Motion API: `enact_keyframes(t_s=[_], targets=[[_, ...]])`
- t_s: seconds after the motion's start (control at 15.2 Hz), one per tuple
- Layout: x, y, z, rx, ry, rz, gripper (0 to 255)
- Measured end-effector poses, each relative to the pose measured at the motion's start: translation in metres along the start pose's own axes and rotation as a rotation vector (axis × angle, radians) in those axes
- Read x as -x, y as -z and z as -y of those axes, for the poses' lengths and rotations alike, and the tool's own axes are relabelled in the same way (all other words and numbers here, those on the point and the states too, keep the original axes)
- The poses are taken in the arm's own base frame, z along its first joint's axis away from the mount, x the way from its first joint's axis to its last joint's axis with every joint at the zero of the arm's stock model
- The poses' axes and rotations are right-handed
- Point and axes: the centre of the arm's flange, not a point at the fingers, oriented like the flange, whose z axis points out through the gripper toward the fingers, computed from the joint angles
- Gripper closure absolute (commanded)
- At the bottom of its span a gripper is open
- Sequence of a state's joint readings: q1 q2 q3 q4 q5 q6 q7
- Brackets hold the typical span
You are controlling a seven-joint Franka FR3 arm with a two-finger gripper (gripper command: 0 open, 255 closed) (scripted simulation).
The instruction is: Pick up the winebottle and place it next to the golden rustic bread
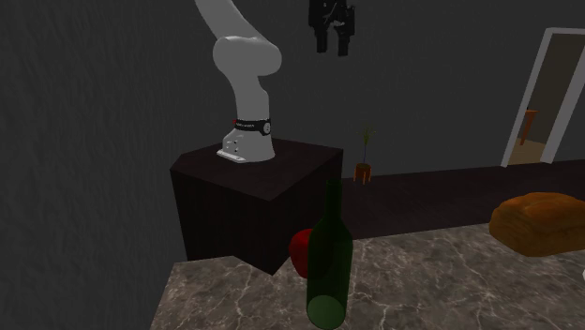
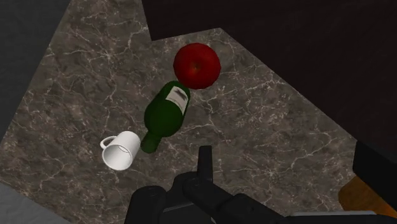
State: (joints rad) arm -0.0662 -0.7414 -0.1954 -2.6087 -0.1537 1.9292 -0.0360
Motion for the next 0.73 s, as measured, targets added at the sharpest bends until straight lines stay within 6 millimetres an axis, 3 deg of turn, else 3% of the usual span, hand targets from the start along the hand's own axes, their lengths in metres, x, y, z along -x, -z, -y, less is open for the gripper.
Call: enact_keyframes(t_s=[0.73], targets=[[-0.03,-0.116,-0.073,0.016,0.041,-0.062,0]])
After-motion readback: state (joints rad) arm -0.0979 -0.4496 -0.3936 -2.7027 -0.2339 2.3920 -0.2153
